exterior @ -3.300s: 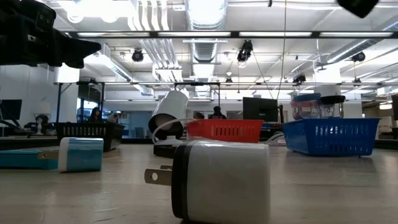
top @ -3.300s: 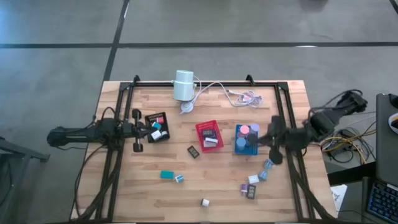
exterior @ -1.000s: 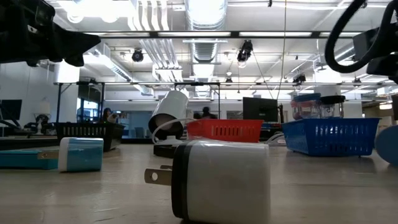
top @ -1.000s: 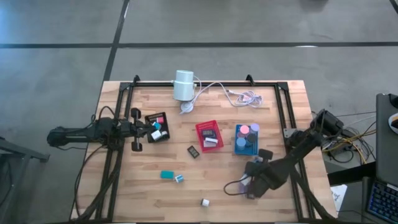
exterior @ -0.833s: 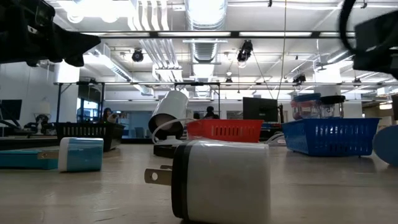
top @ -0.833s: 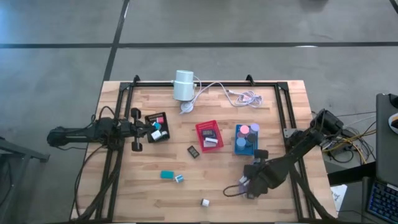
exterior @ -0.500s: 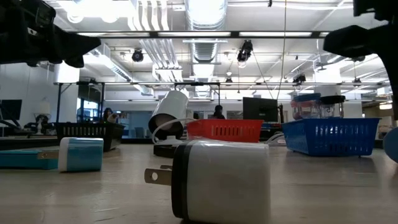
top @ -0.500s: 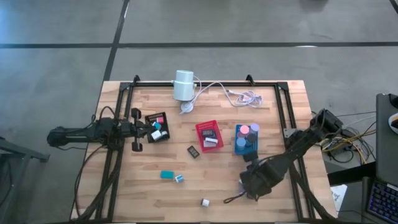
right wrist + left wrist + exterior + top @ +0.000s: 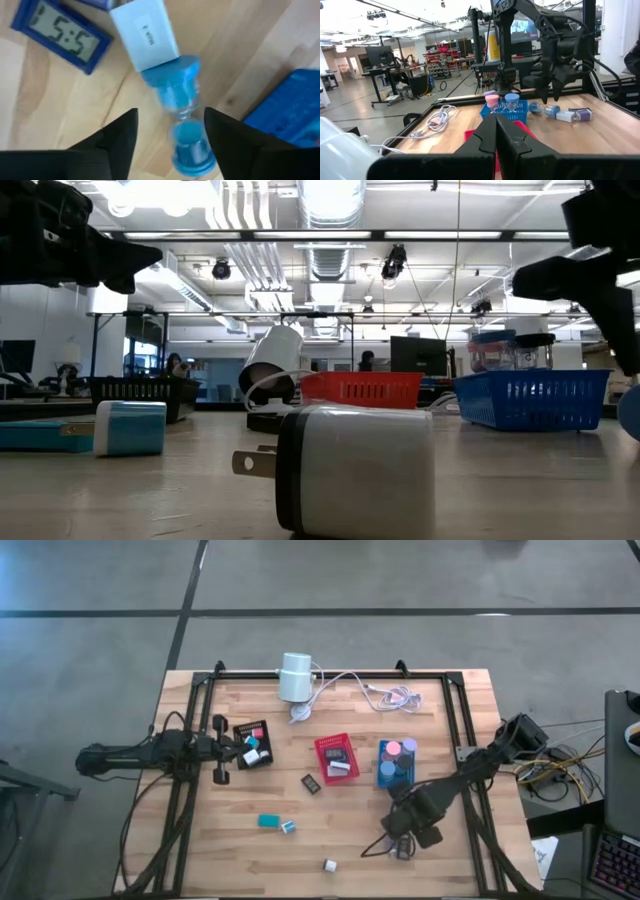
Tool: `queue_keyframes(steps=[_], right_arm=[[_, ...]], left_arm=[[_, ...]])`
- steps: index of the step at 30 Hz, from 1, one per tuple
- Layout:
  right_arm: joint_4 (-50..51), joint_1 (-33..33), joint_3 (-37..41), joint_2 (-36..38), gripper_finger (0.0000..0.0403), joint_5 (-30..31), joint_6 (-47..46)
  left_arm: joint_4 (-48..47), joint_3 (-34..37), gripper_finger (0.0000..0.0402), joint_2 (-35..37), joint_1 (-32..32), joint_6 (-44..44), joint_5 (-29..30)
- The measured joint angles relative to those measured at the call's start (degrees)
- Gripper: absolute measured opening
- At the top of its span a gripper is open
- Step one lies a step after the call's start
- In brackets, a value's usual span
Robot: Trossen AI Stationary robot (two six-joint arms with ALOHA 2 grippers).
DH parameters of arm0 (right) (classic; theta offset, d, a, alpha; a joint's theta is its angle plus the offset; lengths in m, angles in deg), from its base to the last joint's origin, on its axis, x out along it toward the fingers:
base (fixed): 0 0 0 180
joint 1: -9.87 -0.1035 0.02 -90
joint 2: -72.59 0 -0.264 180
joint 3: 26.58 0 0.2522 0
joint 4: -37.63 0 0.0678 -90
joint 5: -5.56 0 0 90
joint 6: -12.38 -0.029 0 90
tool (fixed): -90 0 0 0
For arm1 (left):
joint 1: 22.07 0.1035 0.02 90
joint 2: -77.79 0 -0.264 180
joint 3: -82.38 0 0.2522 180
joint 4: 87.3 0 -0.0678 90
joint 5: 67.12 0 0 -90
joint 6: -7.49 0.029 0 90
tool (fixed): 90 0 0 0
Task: Pick & Place Office items
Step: Put the blue hourglass into the blue bin
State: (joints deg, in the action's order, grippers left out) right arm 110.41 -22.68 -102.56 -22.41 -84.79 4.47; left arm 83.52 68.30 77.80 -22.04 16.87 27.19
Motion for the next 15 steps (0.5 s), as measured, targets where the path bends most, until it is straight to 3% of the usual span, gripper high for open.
queue_keyframes(steps=[8,15], right_arm=[[-5.49,0.22,1.46,0.00,0.0250,3.55,6.77],[-6.11,0.90,3.69,0.00,0.0244,3.38,4.72]], left_arm=[[-0.52,0.00,0.0005,0.00,0.00,-1.44,0.00],[-0.79,0.00,0.0005,0.00,0.00,-2.86,0.00]])
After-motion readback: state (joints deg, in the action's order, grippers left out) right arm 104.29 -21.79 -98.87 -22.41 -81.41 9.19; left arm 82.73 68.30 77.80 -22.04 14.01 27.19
